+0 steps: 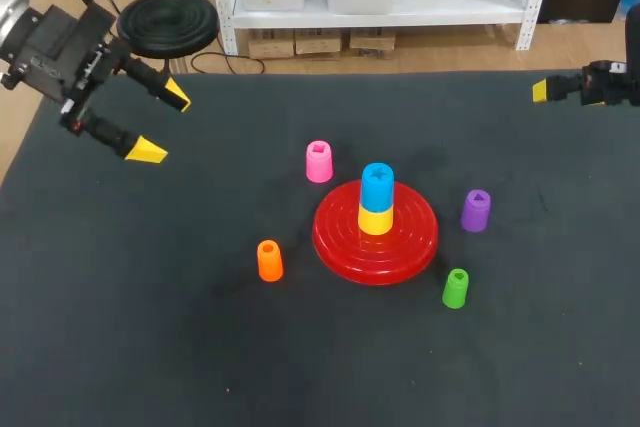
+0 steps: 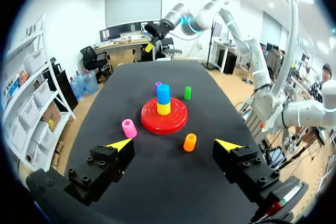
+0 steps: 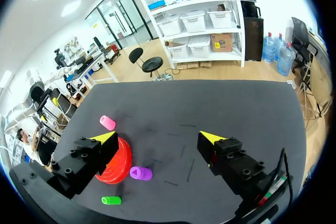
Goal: Pick up and stack the cylinders on the red base in this order: pink,purple,orange,green
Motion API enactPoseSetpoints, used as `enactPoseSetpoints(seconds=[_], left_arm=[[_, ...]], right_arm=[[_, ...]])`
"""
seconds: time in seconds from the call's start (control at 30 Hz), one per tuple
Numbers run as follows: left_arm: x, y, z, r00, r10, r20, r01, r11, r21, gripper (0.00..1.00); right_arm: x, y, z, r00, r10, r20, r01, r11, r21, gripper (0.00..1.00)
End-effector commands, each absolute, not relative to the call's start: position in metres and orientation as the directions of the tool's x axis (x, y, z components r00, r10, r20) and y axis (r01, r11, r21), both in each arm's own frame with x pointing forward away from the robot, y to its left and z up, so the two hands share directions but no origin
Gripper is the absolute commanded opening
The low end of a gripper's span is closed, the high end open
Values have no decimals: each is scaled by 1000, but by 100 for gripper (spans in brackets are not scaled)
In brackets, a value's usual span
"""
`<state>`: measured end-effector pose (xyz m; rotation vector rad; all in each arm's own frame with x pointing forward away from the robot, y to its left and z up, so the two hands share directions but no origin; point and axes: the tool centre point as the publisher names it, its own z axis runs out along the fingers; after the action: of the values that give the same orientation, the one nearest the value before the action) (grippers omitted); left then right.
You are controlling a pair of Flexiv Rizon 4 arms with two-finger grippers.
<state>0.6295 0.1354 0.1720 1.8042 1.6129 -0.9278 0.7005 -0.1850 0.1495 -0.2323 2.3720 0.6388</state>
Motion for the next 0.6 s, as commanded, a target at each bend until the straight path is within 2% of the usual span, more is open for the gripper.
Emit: enactPoseSetpoints(seconds=[0.03,0.47,0.6], left_arm=[[620,136,161,31,599,-800,996,-83,-23,100],[616,131,156,36,622,-783,996,-82,-19,100],[615,130,153,76,633,-770,995,-100,16,100]], right_arm=[[700,-185,150,-766,0,-643,-322,865,384,100],[700,-185,150,-766,0,-643,-322,865,384,100],[700,-185,150,-766,0,-643,-322,865,384,100]])
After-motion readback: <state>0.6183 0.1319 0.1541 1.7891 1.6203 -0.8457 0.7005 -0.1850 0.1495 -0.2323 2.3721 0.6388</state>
